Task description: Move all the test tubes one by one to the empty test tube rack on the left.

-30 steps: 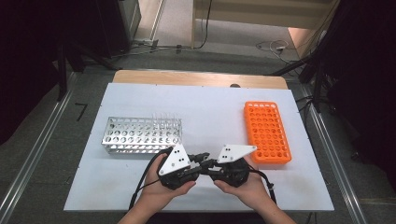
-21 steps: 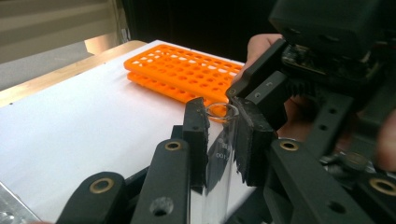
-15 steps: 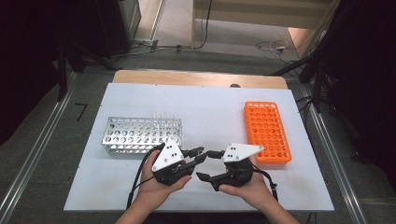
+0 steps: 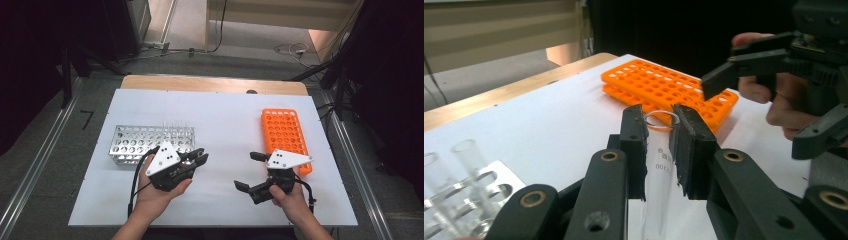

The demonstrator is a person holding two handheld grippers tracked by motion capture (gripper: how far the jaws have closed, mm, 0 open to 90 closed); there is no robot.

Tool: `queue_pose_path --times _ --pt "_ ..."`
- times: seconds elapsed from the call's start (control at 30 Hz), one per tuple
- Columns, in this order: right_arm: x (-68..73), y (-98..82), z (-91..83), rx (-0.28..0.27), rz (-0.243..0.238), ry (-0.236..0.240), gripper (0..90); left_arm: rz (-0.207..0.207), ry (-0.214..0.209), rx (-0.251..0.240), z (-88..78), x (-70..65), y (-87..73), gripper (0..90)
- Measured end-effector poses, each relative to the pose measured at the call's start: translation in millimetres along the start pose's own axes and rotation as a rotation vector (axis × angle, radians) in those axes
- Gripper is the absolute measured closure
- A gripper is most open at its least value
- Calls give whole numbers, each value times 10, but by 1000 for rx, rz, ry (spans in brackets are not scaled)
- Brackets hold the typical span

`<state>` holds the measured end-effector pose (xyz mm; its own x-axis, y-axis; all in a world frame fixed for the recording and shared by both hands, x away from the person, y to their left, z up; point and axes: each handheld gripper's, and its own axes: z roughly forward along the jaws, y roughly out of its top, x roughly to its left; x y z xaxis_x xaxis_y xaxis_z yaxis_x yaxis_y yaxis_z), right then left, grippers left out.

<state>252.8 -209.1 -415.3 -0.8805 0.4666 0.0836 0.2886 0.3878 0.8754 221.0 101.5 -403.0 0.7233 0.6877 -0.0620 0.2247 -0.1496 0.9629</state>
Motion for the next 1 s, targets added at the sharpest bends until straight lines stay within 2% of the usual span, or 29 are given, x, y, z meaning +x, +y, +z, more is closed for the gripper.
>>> queue_pose_path --times 0.43,0.73,0.93,1.0 --pt "-233 -247 -360 6 45 -90 0 -37 108 -46 -240 379 124 761" --pt "-330 -405 -564 7 58 -134 0 -50 179 -55 -286 645 177 761" --pt "-379 -493 -650 8 83 -155 0 -59 221 -61 -300 812 203 761" --pt "-386 -498 -658 7 89 -163 0 -77 232 -68 -296 877 205 761"
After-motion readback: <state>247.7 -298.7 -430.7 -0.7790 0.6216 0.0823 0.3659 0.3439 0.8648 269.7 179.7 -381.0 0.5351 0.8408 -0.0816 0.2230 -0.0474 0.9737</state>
